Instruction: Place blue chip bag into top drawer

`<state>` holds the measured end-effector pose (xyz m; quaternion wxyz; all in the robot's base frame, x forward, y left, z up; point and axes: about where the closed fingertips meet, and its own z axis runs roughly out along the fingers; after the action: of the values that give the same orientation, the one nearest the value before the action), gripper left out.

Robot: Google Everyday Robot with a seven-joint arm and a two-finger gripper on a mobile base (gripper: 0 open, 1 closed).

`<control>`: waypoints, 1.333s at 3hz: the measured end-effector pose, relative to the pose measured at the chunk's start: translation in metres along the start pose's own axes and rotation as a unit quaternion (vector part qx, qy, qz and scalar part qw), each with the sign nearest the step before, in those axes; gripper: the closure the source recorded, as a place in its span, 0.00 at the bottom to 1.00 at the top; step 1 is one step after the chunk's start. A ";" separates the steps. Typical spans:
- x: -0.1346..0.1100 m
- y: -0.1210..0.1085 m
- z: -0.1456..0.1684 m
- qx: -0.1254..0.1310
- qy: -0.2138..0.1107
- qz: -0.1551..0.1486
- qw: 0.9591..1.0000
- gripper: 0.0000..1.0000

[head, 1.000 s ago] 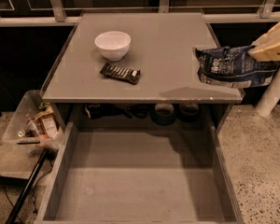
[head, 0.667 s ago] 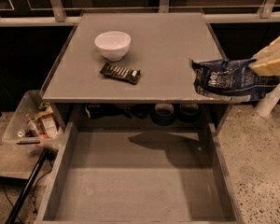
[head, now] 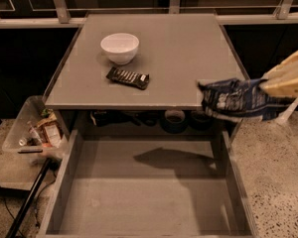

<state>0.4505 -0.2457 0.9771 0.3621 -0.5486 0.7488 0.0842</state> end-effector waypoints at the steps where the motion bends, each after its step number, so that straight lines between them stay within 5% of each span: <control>1: -0.013 0.061 0.001 0.002 -0.027 -0.039 0.999 1.00; 2: -0.006 0.119 0.012 0.003 -0.048 -0.057 0.997 1.00; 3: 0.028 0.142 0.057 -0.002 -0.051 -0.044 0.998 1.00; 4: 0.057 0.138 0.119 -0.012 -0.036 -0.020 0.999 1.00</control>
Offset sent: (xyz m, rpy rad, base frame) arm -0.1640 0.0781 -0.1007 0.0609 -0.1139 0.1648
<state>0.3747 -0.1743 0.8177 0.3836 -0.5645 0.7231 0.1059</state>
